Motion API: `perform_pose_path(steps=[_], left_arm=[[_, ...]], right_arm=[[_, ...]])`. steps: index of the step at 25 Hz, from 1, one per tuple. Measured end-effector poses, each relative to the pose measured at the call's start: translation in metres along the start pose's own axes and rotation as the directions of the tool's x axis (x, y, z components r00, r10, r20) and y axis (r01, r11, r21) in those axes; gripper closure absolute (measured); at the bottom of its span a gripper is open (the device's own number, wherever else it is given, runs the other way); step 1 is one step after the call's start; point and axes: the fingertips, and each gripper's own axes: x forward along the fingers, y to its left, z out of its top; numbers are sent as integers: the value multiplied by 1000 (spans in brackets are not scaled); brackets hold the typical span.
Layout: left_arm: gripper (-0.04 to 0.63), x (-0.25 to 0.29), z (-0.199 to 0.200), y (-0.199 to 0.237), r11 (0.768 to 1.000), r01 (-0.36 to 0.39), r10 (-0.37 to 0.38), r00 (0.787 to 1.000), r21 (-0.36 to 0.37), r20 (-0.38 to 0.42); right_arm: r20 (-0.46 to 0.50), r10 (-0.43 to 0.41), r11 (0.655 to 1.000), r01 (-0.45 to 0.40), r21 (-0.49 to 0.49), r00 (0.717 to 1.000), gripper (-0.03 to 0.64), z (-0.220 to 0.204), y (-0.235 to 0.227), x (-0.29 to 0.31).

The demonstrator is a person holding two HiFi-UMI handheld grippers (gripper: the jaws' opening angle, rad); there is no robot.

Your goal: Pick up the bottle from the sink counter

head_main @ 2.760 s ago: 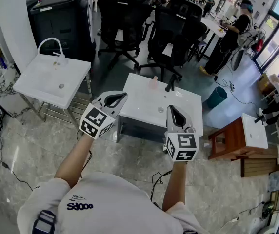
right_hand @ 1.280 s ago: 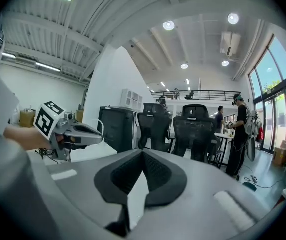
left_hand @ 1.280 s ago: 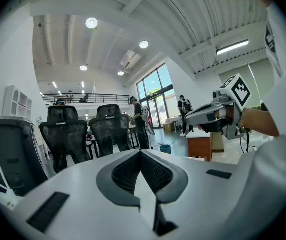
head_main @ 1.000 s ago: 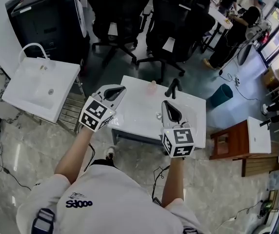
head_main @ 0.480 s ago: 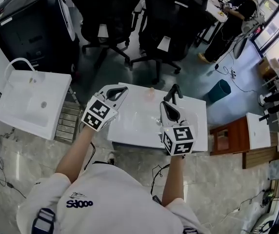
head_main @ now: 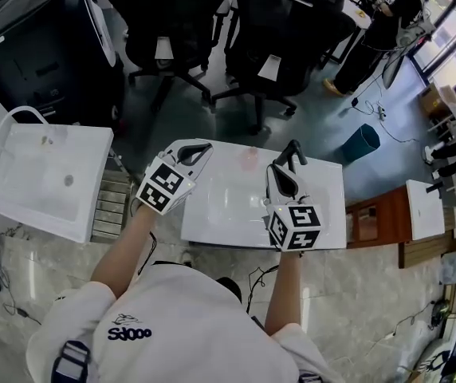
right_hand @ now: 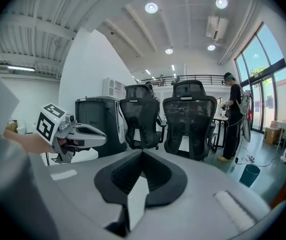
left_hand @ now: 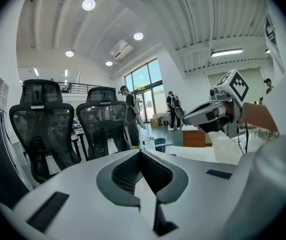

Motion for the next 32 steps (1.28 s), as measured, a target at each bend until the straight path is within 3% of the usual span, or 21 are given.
perform_pose_path(steps=[11, 23, 32], left_arm=[[595, 24, -19, 9, 999, 31, -33, 999, -38, -39], [595, 55, -59, 15, 996, -10, -1, 993, -92, -122], [595, 75, -101, 17, 988, -57, 25, 976, -142, -218]], right_arm=[[-47, -54, 998, 55, 30, 997, 606, -18, -19, 28], [-145, 26, 999, -23, 22, 989, 604, -65, -39, 77], [-212, 111, 993, -97, 74, 971, 487, -112, -52, 122]])
